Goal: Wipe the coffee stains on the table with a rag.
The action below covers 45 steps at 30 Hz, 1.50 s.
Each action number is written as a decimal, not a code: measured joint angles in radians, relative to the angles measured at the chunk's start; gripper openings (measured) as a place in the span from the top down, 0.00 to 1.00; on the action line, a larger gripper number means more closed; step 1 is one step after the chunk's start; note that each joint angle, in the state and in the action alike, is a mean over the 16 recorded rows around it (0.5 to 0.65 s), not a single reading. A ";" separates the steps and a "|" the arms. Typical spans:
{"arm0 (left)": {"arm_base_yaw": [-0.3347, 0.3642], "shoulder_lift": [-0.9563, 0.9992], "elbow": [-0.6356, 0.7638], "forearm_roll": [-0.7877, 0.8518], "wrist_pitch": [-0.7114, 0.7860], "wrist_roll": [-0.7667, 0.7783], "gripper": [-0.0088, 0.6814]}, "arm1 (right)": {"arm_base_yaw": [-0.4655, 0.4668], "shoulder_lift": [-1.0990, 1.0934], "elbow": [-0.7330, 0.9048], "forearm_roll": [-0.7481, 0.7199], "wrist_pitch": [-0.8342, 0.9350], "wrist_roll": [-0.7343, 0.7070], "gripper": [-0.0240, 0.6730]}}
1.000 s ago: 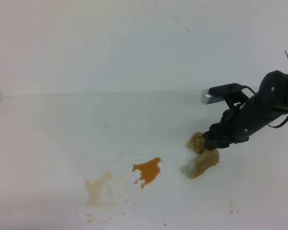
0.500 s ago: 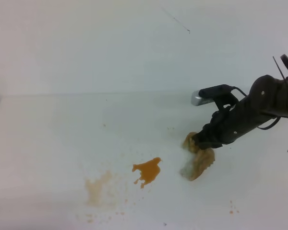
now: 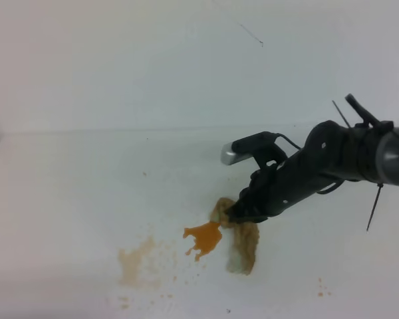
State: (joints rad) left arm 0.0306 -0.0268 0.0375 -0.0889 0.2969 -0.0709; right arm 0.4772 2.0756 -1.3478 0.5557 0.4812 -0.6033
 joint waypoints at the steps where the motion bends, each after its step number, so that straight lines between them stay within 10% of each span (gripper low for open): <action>1: 0.000 0.000 0.000 0.000 0.000 0.000 0.99 | 0.012 0.000 0.000 0.009 -0.005 -0.005 0.92; 45: 0.000 0.000 0.000 0.000 0.000 0.000 0.99 | 0.115 0.072 -0.030 0.321 -0.044 -0.229 0.92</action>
State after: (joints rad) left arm 0.0306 -0.0268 0.0375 -0.0889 0.2969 -0.0709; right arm 0.5925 2.1479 -1.3774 0.8771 0.4374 -0.8323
